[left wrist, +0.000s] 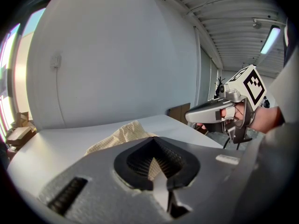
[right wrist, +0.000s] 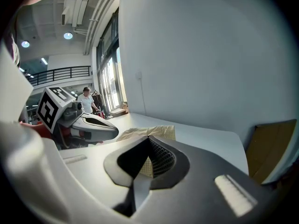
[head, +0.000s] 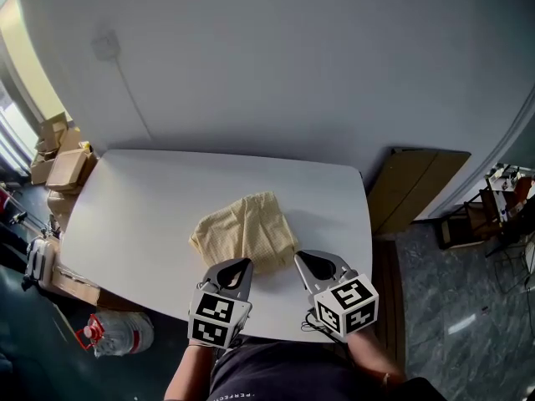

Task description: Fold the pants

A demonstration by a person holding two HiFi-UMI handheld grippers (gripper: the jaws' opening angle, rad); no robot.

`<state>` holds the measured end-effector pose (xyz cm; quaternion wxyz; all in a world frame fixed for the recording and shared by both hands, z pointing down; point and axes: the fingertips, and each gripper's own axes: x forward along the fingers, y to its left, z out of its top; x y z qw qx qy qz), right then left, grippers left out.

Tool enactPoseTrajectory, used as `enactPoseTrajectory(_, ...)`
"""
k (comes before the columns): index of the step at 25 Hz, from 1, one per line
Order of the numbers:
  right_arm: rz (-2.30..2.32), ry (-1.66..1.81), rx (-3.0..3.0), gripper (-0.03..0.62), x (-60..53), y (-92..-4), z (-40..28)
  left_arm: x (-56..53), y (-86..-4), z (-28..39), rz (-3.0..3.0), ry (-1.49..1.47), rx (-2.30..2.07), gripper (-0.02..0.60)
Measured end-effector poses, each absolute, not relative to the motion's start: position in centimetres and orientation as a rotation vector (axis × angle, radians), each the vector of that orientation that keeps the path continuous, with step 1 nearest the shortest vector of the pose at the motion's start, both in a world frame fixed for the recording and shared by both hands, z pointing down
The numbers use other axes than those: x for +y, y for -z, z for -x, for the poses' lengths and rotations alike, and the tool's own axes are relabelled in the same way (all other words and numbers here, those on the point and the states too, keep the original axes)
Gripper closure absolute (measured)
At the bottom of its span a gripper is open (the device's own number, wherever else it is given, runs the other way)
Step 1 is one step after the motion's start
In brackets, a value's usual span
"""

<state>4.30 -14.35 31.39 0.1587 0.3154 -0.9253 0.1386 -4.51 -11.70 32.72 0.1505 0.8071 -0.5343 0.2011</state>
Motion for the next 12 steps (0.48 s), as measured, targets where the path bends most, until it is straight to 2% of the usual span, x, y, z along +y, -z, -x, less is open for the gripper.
enactPoseTrajectory(12,-0.884,-0.385,-2.642,0.595,-14.04,-31.66,-3.81,-11.08,-33.28,5.15,-2.287,-0.582,-1.540,0.586)
